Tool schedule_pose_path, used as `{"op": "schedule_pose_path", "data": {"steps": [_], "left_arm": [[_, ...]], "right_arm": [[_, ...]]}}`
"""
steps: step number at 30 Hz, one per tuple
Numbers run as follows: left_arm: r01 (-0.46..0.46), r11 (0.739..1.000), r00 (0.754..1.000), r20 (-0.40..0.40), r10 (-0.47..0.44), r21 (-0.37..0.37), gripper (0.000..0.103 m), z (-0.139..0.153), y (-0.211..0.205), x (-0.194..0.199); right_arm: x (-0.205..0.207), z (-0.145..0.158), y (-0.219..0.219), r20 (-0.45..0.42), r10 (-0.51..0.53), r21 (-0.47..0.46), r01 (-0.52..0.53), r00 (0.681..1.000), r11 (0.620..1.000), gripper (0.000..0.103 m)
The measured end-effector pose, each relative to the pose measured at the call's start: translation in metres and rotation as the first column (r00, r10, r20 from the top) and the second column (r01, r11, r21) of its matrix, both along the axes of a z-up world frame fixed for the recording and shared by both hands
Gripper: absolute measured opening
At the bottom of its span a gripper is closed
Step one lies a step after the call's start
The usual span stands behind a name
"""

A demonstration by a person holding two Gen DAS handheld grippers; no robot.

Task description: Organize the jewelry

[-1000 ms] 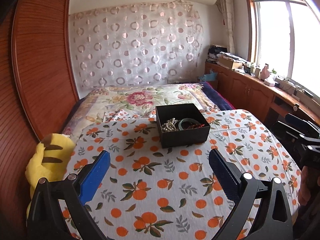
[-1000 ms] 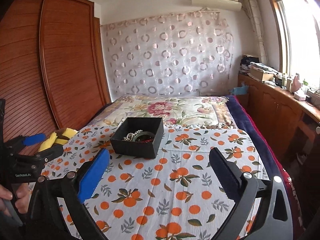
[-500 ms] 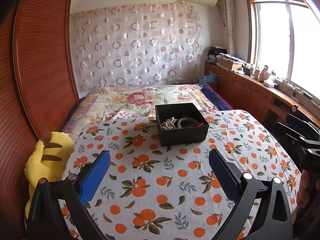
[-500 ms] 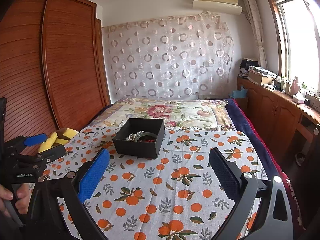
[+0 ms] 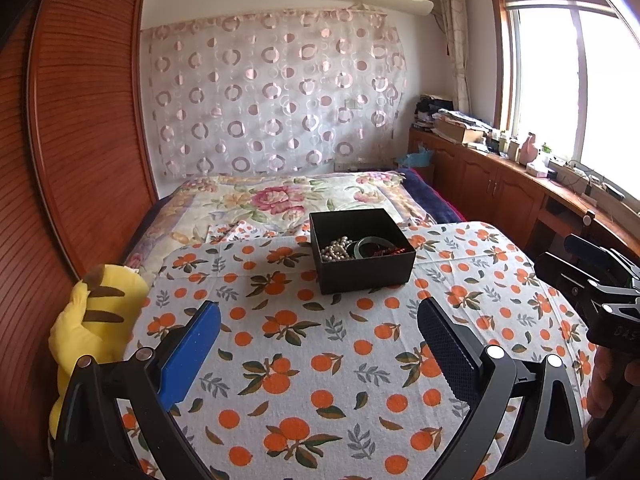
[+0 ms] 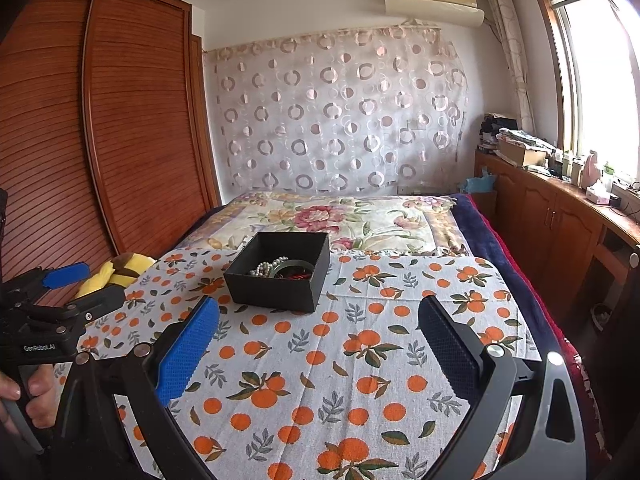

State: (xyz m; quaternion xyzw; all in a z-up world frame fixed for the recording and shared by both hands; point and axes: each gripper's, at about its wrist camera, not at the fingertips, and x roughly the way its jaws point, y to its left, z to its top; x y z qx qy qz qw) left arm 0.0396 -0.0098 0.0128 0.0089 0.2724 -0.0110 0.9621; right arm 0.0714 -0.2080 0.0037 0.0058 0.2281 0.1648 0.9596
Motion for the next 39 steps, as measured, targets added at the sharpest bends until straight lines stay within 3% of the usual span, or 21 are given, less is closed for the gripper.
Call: {"op": "schedule_pose_path", "data": {"steps": [39], "left_arm": [[0.001,1.000,1.000,0.006,-0.001,-0.003,0.095,0.0014,-0.0021,-0.0005]], "right_arm": [[0.0022,-0.0042,0.0056,-0.001,0.000,0.001,0.000,1.000,1.000,0.100]]}}
